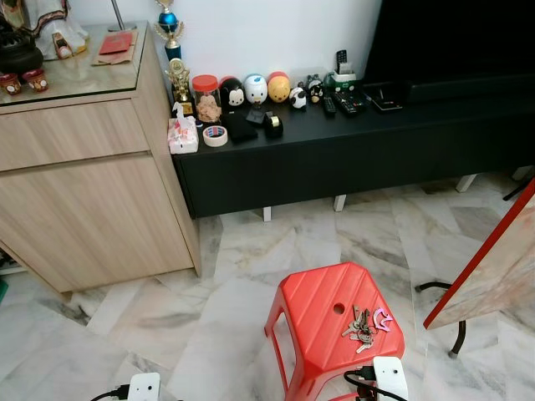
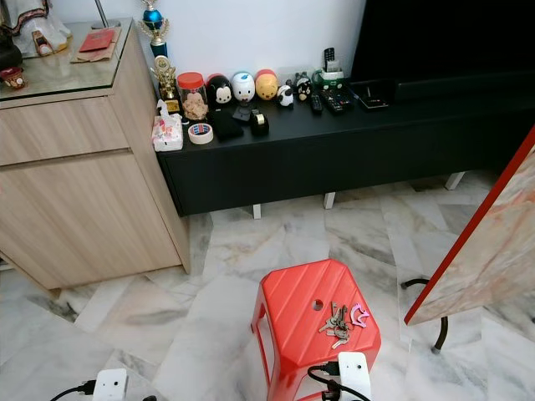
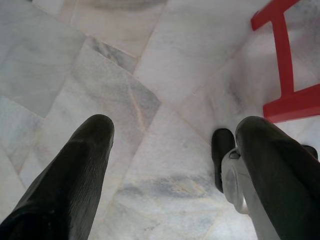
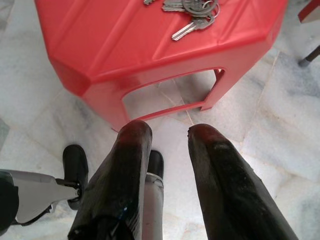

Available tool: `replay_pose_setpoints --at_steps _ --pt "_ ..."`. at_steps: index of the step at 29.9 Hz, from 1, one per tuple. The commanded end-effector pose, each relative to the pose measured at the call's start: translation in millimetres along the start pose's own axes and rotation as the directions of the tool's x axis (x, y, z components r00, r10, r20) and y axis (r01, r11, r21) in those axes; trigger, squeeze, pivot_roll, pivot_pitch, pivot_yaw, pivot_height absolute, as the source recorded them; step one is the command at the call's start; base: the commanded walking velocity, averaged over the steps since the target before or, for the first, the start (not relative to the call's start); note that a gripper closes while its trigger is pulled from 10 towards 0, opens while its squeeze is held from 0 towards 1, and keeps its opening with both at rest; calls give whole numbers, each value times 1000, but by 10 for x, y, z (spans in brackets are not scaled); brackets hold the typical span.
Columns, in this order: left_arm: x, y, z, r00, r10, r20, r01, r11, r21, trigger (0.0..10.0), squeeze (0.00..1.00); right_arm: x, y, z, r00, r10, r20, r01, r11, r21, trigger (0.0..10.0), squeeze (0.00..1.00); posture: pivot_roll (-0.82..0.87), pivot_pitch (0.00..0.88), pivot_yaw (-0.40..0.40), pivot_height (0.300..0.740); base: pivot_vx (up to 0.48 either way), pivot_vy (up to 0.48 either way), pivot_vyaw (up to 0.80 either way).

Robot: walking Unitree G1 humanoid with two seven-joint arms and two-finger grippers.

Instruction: Hang keys on a hook

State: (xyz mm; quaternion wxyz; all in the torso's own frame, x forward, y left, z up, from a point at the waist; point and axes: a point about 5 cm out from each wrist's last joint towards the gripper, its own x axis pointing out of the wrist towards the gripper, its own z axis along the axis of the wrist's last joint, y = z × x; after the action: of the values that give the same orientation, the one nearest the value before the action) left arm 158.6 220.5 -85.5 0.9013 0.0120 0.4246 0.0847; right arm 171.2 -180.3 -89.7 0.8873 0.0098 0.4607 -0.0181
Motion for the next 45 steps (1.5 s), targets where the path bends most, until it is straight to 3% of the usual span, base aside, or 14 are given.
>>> replay_pose_setpoints --at_steps 1,15,33,36,45 --pt "-13 10 -48 1000 -4 -17 4 1000 11 10000 0 0 -10 14 1000 -5 10 5 1000 16 10000 0 24 26 19 740 0 0 0" --pt "-24 25 -91 999 -5 -37 6 1000 26 10000 0 1 17 12 1000 10 13 -9 1000 -19 10000 0 29 0 23 740 0 0 29" --pt "-21 10 -96 999 -12 -51 13 999 30 10000 0 3 10 26 1000 1 18 -1 1000 14 10000 0 36 22 19 740 0 0 117" --pt "-22 9 -97 999 -14 -50 18 997 72 10000 0 2 6 24 1000 3 17 -3 1000 4 10000 0 37 28 17 740 0 0 0" --pt "-27 24 -109 999 -5 -51 9 997 73 10000 0 4 25 43 999 15 30 -14 1000 -8 10000 0 37 32 15 740 0 -449 444"
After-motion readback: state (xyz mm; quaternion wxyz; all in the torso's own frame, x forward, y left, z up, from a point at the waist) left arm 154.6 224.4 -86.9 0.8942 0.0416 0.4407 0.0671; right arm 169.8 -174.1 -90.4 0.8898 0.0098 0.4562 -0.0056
